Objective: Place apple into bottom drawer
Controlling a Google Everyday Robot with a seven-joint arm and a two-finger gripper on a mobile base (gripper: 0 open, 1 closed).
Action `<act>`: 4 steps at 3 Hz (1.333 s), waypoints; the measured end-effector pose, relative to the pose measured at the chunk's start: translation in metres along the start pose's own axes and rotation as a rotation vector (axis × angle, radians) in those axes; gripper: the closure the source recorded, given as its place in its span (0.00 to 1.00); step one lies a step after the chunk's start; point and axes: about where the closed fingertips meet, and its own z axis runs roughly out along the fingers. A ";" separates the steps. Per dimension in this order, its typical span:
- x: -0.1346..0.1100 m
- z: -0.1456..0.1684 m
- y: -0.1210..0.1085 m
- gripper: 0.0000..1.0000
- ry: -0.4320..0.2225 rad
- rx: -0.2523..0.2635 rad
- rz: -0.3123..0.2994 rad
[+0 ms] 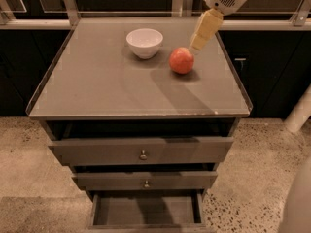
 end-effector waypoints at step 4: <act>0.024 0.117 -0.013 0.00 -0.197 -0.029 0.386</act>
Offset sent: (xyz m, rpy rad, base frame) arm 0.0561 -0.0378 -0.0884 0.3302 0.0051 -0.3774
